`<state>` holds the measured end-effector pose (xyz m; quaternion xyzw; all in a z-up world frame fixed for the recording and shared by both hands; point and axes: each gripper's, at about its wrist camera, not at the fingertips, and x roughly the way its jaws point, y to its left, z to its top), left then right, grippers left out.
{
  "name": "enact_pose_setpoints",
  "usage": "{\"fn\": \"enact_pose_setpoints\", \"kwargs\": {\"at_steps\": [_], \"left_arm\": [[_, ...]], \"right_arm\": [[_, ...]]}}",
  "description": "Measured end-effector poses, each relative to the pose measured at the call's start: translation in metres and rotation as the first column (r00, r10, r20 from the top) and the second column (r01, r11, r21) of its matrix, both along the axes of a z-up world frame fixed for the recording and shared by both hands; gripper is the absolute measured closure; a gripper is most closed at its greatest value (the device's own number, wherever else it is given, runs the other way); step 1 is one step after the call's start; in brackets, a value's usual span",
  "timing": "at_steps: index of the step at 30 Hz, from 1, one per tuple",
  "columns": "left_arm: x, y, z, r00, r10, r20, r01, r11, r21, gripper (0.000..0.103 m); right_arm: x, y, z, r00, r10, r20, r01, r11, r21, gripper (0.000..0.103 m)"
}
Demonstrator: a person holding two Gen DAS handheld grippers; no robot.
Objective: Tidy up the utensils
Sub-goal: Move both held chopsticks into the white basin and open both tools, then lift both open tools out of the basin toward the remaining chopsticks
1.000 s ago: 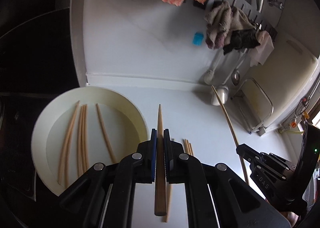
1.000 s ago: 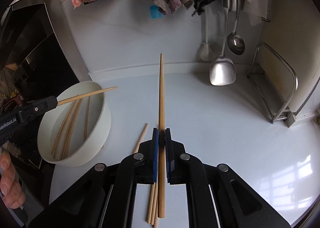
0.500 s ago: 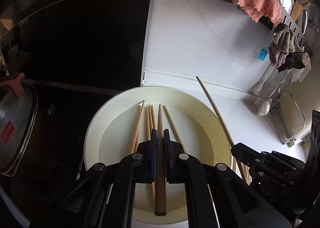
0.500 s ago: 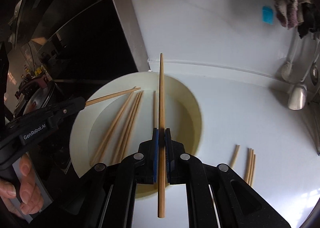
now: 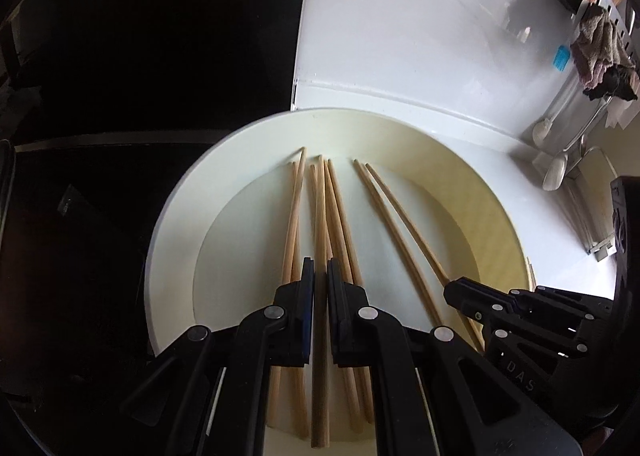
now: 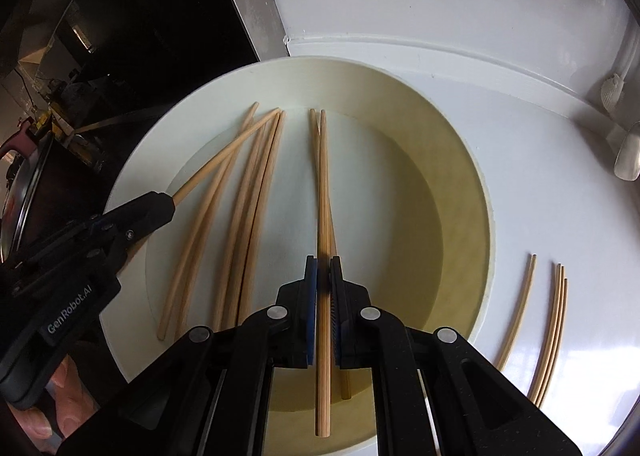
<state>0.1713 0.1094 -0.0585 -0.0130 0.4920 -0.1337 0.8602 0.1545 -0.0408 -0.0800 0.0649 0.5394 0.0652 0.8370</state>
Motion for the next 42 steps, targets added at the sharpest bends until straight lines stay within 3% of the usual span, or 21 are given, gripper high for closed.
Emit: {"fn": "enact_pose_setpoints", "kwargs": {"at_steps": [12, 16, 17, 19, 23, 42], "left_arm": [[0.007, -0.003, -0.019, 0.999, -0.017, -0.051, 0.018, 1.0, 0.009, 0.093], [0.006, 0.002, -0.013, 1.0, 0.012, -0.027, -0.011, 1.0, 0.017, 0.074], [0.006, 0.004, -0.011, 1.0, 0.02, -0.022, -0.019, 1.0, 0.016, 0.061], [0.003, 0.008, -0.005, 0.999, 0.038, -0.002, -0.038, 0.999, 0.014, 0.054], [-0.002, 0.015, 0.006, 0.997, 0.067, 0.034, -0.067, 0.997, 0.023, 0.036], [-0.044, 0.009, 0.04, 0.994, 0.043, 0.1, -0.046, 0.998, 0.03, 0.023]], "right_arm": [[0.011, 0.004, -0.016, 0.998, -0.014, -0.053, 0.015, 1.0, 0.01, 0.097], [0.01, 0.004, -0.013, 0.999, -0.025, -0.034, 0.025, 1.0, 0.011, 0.095], [0.01, 0.003, -0.011, 0.999, -0.028, -0.026, 0.028, 1.0, 0.013, 0.092], [0.009, 0.002, -0.007, 0.999, -0.033, -0.011, 0.033, 0.999, 0.009, 0.078], [0.004, 0.001, 0.002, 0.999, -0.045, 0.016, 0.045, 0.999, 0.005, 0.076], [-0.06, -0.023, 0.039, 0.986, -0.124, 0.11, 0.12, 0.992, 0.037, 0.057]]}}
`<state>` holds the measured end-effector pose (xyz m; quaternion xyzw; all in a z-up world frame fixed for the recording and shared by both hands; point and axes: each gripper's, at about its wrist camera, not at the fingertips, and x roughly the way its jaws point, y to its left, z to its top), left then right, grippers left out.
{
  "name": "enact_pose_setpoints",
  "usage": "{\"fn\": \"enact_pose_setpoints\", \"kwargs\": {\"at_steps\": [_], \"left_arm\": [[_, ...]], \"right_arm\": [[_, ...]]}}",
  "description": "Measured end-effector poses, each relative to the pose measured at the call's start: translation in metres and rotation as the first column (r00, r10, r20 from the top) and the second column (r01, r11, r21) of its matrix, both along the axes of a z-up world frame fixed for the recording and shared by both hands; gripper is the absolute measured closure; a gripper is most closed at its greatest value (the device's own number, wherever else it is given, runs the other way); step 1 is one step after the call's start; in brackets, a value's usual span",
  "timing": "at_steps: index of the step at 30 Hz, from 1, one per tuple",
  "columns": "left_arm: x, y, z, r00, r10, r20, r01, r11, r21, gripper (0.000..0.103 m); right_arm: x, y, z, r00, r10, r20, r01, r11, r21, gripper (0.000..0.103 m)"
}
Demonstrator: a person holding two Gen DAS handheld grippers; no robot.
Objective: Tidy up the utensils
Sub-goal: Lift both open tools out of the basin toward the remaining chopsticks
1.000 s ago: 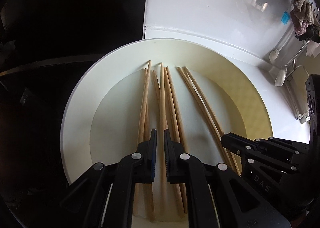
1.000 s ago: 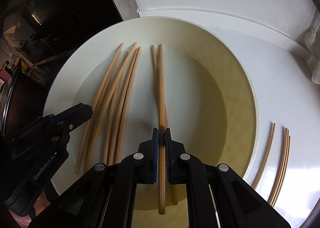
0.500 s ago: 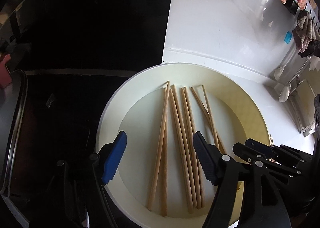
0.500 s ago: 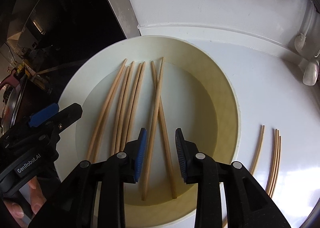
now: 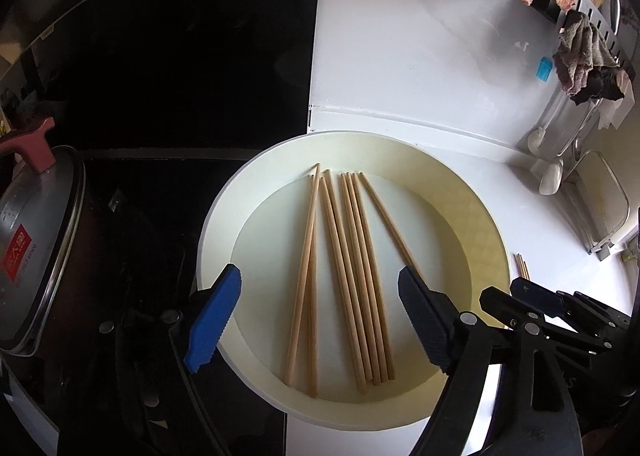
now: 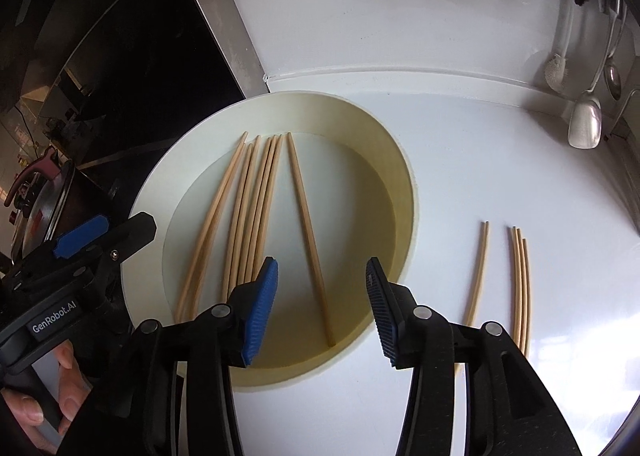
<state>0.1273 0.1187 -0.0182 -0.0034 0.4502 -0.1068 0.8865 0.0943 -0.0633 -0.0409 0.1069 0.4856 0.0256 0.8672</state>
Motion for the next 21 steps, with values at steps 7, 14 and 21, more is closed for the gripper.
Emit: {"fn": "enact_pose_setpoints", "kwargs": {"at_steps": [7, 14, 21], "left_arm": [[-0.02, -0.012, 0.01, 1.0, -0.023, 0.019, 0.023, 1.0, 0.006, 0.022], [-0.036, -0.028, 0.012, 0.999, -0.04, 0.013, 0.04, 0.999, 0.009, 0.021], [-0.053, -0.05, 0.01, 0.998, -0.057, 0.003, 0.057, 0.998, 0.003, 0.018]], "right_arm": [[-0.027, -0.012, 0.007, 0.999, -0.03, 0.022, 0.03, 1.0, -0.006, 0.052], [-0.051, -0.032, 0.009, 0.998, -0.063, 0.026, 0.063, 0.998, -0.008, 0.05], [-0.079, -0.062, 0.009, 0.994, -0.106, 0.03, 0.107, 0.994, -0.017, 0.046]]}}
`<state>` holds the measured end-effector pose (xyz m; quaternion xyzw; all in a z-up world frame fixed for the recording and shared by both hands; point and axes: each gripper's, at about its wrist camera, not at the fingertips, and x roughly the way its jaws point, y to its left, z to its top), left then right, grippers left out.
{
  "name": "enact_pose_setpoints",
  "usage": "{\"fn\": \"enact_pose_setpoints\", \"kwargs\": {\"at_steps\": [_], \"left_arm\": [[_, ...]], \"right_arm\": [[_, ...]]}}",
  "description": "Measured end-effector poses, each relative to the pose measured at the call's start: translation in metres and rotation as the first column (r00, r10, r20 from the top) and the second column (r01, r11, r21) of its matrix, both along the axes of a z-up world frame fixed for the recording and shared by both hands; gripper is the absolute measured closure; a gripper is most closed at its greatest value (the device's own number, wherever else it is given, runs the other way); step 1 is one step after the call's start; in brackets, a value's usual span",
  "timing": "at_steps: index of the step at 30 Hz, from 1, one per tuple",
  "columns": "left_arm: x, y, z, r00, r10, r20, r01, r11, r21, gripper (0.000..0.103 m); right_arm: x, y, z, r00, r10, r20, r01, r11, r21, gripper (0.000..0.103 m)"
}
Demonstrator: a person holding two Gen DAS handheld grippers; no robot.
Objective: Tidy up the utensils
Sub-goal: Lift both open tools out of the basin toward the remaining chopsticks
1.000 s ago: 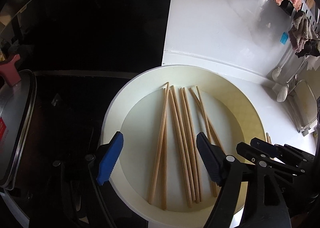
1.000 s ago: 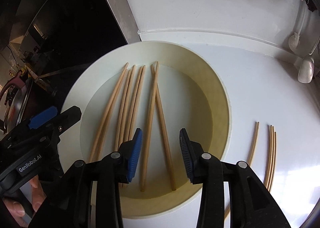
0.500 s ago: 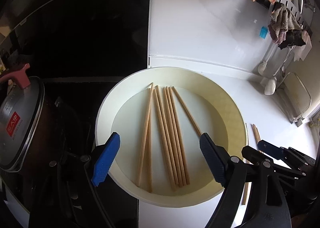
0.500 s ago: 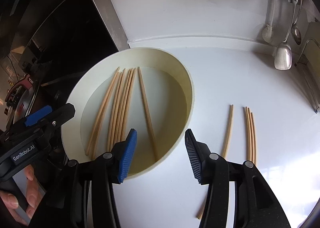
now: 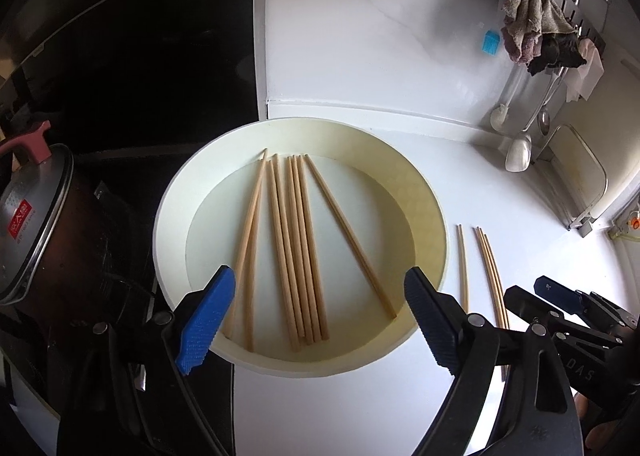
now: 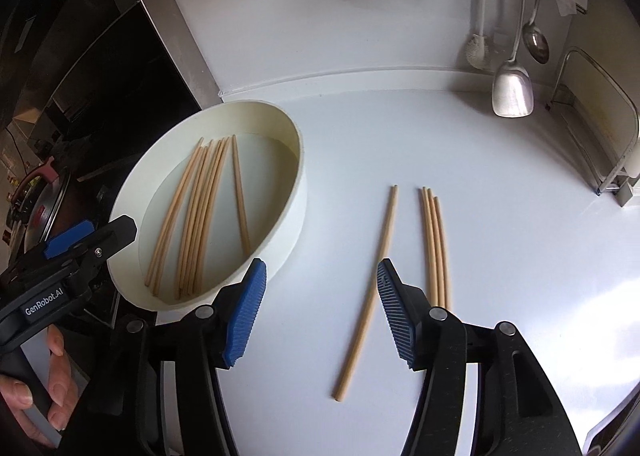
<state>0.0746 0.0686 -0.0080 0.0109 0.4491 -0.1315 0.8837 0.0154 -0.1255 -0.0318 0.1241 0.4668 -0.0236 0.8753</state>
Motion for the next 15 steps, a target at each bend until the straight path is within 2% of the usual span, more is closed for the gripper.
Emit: {"fn": "enact_pose_setpoints", "kwargs": {"at_steps": [8, 15], "left_arm": [[-0.024, -0.044, -0.005, 0.998, -0.059, -0.007, 0.058, 0.998, -0.029, 0.018], [-0.048, -0.085, -0.018, 0.996, -0.089, -0.007, 0.089, 0.996, -0.023, 0.018]], "right_arm": [[-0.033, -0.054, -0.019, 0.996, -0.086, -0.028, 0.085, 0.996, -0.032, 0.044], [-0.053, -0.093, -0.038, 0.991, -0.127, -0.035, 0.124, 0.989, -0.076, 0.044]]}}
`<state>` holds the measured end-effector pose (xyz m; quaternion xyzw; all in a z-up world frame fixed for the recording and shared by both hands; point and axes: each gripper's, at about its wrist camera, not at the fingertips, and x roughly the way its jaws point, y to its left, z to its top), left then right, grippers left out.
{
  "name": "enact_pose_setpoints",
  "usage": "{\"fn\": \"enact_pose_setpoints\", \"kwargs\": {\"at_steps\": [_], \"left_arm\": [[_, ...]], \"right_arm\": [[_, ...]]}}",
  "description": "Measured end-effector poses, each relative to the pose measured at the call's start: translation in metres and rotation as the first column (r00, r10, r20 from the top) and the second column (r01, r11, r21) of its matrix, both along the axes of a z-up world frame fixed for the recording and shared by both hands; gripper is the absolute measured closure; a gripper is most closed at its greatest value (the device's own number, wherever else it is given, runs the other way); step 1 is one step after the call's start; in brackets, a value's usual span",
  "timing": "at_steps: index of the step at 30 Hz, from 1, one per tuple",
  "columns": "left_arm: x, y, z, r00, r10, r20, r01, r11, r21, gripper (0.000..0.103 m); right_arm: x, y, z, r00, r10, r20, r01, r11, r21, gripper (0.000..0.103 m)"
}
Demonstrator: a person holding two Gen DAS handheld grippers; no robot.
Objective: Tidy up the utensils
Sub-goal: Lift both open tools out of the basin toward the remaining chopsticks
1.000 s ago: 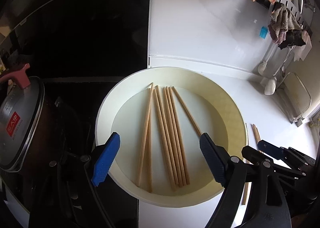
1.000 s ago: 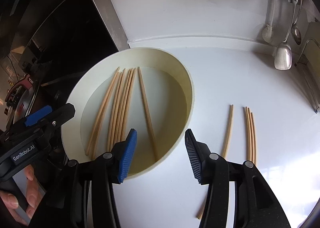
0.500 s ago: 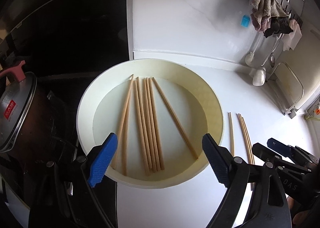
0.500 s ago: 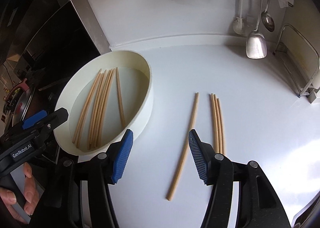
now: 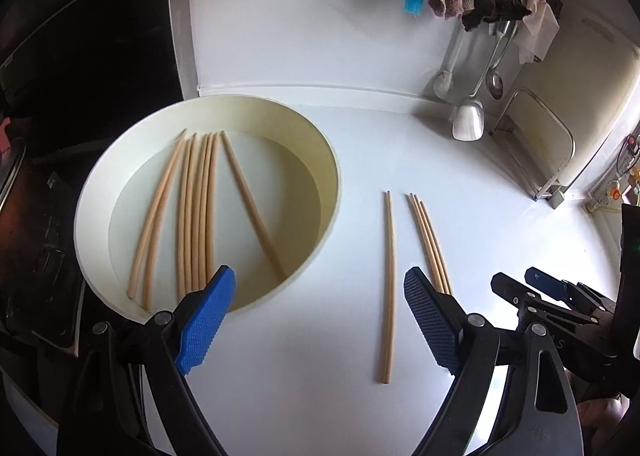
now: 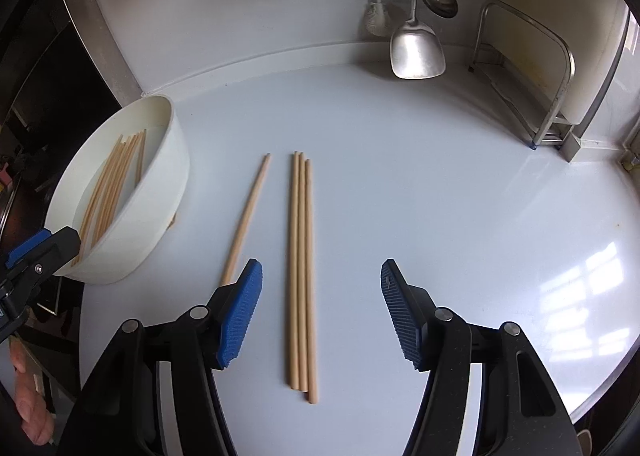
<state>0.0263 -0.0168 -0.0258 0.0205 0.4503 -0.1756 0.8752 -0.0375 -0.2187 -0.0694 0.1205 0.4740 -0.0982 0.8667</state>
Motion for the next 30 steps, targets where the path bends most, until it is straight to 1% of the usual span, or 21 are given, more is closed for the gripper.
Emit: {"fn": "enact_pose_setpoints", "kwargs": {"at_steps": [3, 8, 13, 16, 19, 26, 30], "left_arm": [[-0.008, -0.014, -0.012, 1.0, -0.002, -0.002, 0.002, 1.0, 0.009, 0.018], [-0.013, -0.03, -0.042, 1.0, 0.015, -0.02, -0.014, 1.0, 0.016, 0.018], [-0.019, -0.043, -0.061, 1.0, 0.004, 0.019, -0.005, 0.999, 0.045, 0.018], [-0.017, -0.048, -0.072, 1.0, -0.003, 0.027, 0.001, 0.999, 0.052, 0.018], [-0.012, -0.053, -0.085, 1.0, -0.006, -0.008, 0.007, 0.998, 0.062, 0.018], [-0.01, -0.053, -0.095, 1.0, -0.007, -0.007, 0.008, 0.997, 0.077, 0.018], [-0.01, -0.055, -0.099, 1.0, -0.011, -0.013, 0.012, 0.996, 0.088, 0.018]], "right_arm": [[-0.002, -0.011, -0.012, 1.0, -0.003, -0.012, 0.003, 1.0, -0.011, 0.044], [0.002, -0.017, -0.033, 1.0, 0.009, -0.019, -0.009, 1.0, -0.026, 0.044], [0.003, -0.016, -0.048, 1.0, 0.031, 0.0, -0.031, 0.999, -0.034, 0.044], [0.005, -0.014, -0.054, 0.999, 0.038, 0.015, -0.037, 0.999, -0.027, 0.044], [0.01, -0.007, -0.06, 0.998, 0.057, 0.007, -0.057, 0.997, -0.056, 0.044], [0.011, -0.006, -0.071, 0.998, 0.054, 0.012, -0.053, 0.997, -0.047, 0.044], [0.011, -0.002, -0.072, 0.997, 0.068, 0.02, -0.066, 0.995, -0.078, 0.044]]}}
